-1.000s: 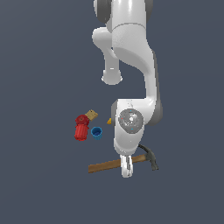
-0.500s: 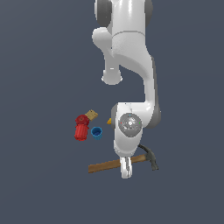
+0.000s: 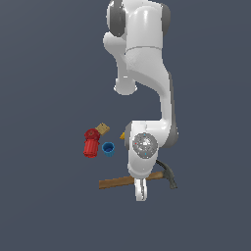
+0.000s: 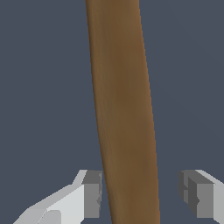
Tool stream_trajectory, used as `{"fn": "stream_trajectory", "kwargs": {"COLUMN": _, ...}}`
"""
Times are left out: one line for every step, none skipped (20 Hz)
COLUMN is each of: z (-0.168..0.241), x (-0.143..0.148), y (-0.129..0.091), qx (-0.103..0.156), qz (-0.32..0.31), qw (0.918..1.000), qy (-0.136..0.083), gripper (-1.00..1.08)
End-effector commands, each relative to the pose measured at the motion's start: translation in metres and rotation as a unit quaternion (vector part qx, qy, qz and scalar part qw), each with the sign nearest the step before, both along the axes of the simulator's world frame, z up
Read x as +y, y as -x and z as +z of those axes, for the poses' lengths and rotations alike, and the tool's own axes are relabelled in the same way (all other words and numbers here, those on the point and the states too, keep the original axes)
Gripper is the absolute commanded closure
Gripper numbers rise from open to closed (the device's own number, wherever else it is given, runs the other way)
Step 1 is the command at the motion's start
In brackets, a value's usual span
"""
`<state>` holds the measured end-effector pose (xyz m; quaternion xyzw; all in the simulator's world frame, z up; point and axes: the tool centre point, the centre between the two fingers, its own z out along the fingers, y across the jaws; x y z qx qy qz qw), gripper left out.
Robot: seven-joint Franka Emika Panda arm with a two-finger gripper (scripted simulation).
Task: Pick up a designated object from a clutter of objects.
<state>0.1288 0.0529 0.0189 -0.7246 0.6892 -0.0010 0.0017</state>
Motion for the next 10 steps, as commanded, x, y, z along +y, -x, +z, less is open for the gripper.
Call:
{"fn": "stream_trajectory", "kwargs": {"z": -0.0023, "x": -0.0013, "y": 0.0011, "qx": 0.002, "qz": -0.001, "qw": 1.0000, "qy": 0.000, "gripper": 1.08}}
{"fn": "stream_trajectory", "kwargs": {"z": -0.0023, "x": -0.0013, "y": 0.0011, "qx": 0.002, "qz": -0.001, "qw": 1.0000, "qy": 0.000, "gripper": 1.08}}
{"fn": "stream_trajectory", "kwargs": {"z": -0.0023, "x": -0.0013, "y": 0.0011, "qx": 0.002, "qz": -0.001, "qw": 1.0000, "qy": 0.000, "gripper": 1.08}}
{"fn": "stream_trajectory", "kwargs": {"z": -0.0023, "x": -0.0013, "y": 0.0011, "qx": 0.002, "qz": -0.001, "qw": 1.0000, "qy": 0.000, "gripper": 1.08}}
{"fn": "stream_trajectory", "kwargs": {"z": -0.0023, "x": -0.0013, "y": 0.0011, "qx": 0.002, "qz": -0.001, "qw": 1.0000, "qy": 0.000, "gripper": 1.08}}
{"fn": "stream_trajectory", "kwargs": {"z": -0.0023, "x": -0.0013, "y": 0.0011, "qx": 0.002, "qz": -0.001, "qw": 1.0000, "qy": 0.000, "gripper": 1.08}}
{"fn": "stream_trajectory", "kwargs": {"z": -0.0023, "x": -0.0013, "y": 0.0011, "qx": 0.002, "qz": -0.001, "qw": 1.0000, "qy": 0.000, "gripper": 1.08}}
{"fn": "stream_trajectory", "kwargs": {"z": -0.0023, "x": -0.0013, "y": 0.0011, "qx": 0.002, "qz": -0.001, "qw": 1.0000, "qy": 0.000, "gripper": 1.08}}
{"fn": "stream_trajectory", "kwargs": {"z": -0.0023, "x": -0.0013, "y": 0.0011, "qx": 0.002, "qz": -0.001, "qw": 1.0000, "qy": 0.000, "gripper": 1.08}}
{"fn": "stream_trajectory", "kwargs": {"z": 0.0000, "x": 0.0001, "y": -0.0004, "qx": 0.000, "qz": 0.000, "qw": 1.0000, "qy": 0.000, "gripper": 1.08}}
